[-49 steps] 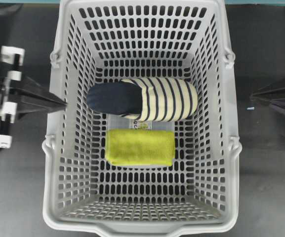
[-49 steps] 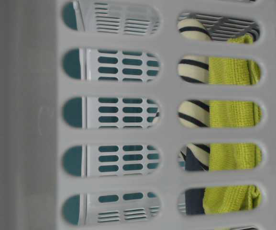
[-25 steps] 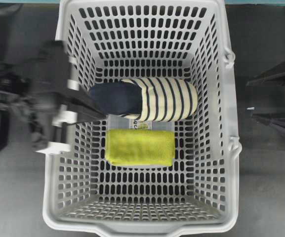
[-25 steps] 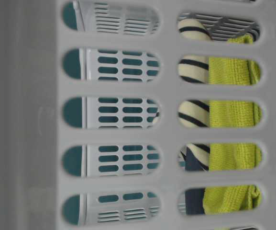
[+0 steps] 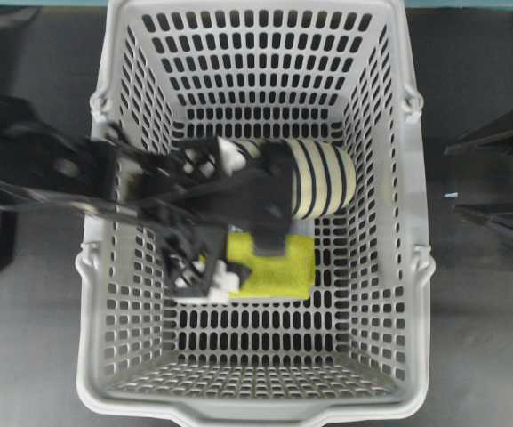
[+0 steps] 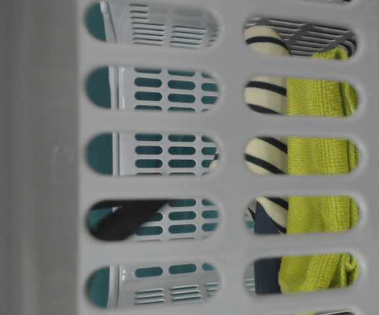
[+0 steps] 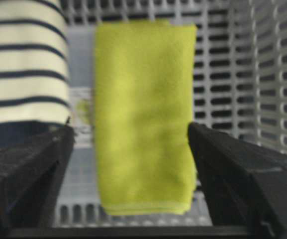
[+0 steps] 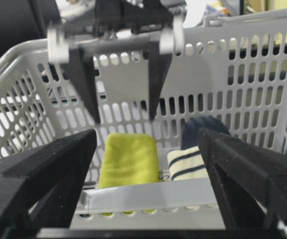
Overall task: Pick up the yellow cloth from the shopping basket with the left arm.
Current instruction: 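Lower the open left gripper onto the cloth and close on it, then lift the gripped cloth upward out of the basket with the left gripper, then hold the cloth raised above the basket in the left gripper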
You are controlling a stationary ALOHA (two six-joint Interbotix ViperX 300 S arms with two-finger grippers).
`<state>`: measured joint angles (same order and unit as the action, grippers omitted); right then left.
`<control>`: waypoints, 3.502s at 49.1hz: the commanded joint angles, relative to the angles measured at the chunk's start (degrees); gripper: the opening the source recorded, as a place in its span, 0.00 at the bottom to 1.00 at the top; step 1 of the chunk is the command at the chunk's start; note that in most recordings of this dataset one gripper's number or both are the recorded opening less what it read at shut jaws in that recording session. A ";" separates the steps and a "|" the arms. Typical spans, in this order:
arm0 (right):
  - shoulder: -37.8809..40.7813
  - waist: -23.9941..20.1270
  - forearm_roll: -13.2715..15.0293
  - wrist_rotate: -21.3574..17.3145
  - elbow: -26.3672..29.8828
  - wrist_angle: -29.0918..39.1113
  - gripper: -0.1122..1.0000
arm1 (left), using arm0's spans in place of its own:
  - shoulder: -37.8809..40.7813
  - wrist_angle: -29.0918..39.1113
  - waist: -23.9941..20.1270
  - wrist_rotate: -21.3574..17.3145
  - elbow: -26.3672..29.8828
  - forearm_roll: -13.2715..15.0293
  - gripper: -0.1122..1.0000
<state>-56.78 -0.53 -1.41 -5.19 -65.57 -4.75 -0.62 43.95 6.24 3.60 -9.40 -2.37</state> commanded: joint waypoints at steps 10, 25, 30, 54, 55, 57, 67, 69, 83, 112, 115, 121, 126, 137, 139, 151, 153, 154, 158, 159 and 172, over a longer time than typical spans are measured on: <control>0.18 -0.18 0.09 -0.09 0.97 -0.18 0.81 | 7.29 2.37 1.58 0.53 3.34 -0.09 0.88; 0.18 -0.18 0.09 0.00 0.88 -0.35 0.81 | 11.34 2.37 1.58 0.79 0.88 -0.18 0.87; 0.18 -0.18 0.09 -0.09 0.88 -0.44 0.81 | 11.60 2.37 1.67 0.97 0.26 -0.09 0.87; 0.18 -0.18 0.09 -0.09 0.53 -0.70 0.81 | 10.28 2.81 2.11 0.09 -0.09 -0.09 0.26; 0.18 -0.18 0.09 -0.09 0.53 -0.79 0.80 | 9.93 2.99 2.11 0.00 0.18 -0.18 0.26; 0.09 -0.18 0.09 -0.09 0.35 -0.79 0.80 | 9.23 3.43 2.11 -0.26 0.70 -0.09 0.26; 0.09 -0.18 0.09 -0.26 -0.18 -0.79 0.80 | 5.36 9.05 2.02 -0.35 6.24 -0.18 0.26; 0.09 -0.18 0.09 -0.26 -0.18 -0.79 0.80 | 4.57 10.55 2.02 -0.35 8.00 -0.09 0.26; -0.70 -0.18 0.00 -0.26 -0.18 -2.37 0.80 | -0.79 19.07 1.41 -0.35 21.80 -0.18 0.26; -1.05 -0.53 -0.09 -0.44 -0.53 -2.46 0.80 | -2.11 23.55 -1.58 -0.35 28.13 -0.18 0.26; -1.05 -0.53 -0.09 -0.44 -0.44 -2.46 0.80 | -2.11 23.64 -1.67 -0.35 28.04 -0.18 0.26; -1.05 -0.53 -0.09 -0.44 -0.44 -2.46 0.78 | -2.11 23.73 -1.67 -0.35 27.95 -0.26 0.26; -1.05 -0.53 0.00 -0.53 -0.44 -2.46 0.78 | -1.93 23.73 -1.76 -0.26 27.95 -0.18 0.26; -1.05 -0.53 -0.09 -0.53 -0.44 -2.46 0.78 | -1.85 23.73 -2.20 -0.35 27.95 -0.18 0.26; -1.05 -0.53 -0.09 -0.53 -0.53 -2.46 0.78 | -1.76 23.73 -2.29 -0.35 27.95 -0.18 0.26; -1.23 -0.44 -0.09 -0.62 -0.44 -2.46 0.78 | -1.76 23.82 -2.99 -0.35 27.95 -0.18 0.26; -1.41 -0.53 -0.18 -0.62 -0.44 -2.46 0.78 | -1.67 23.82 -3.08 -0.35 27.95 -0.18 0.26; -1.49 -0.53 -0.18 -0.62 -0.44 -2.37 0.78 | -1.67 23.82 -3.08 -0.35 27.95 -0.18 0.26; -1.76 -0.53 -0.26 -0.62 -0.35 -2.55 0.78 | -1.58 23.82 -3.16 -0.35 27.95 -0.18 0.26; -1.85 -0.53 -0.26 -0.62 -0.35 -2.55 0.78 | -1.58 23.82 -3.25 -0.35 27.95 -0.18 0.26; -2.20 -0.44 -0.26 -0.62 -0.53 -2.29 0.78 | -1.58 23.82 -3.60 -0.26 27.95 -0.18 0.26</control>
<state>-59.33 -0.88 -1.49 -5.71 -66.53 -6.68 -1.49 67.94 2.90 3.25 17.58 -2.46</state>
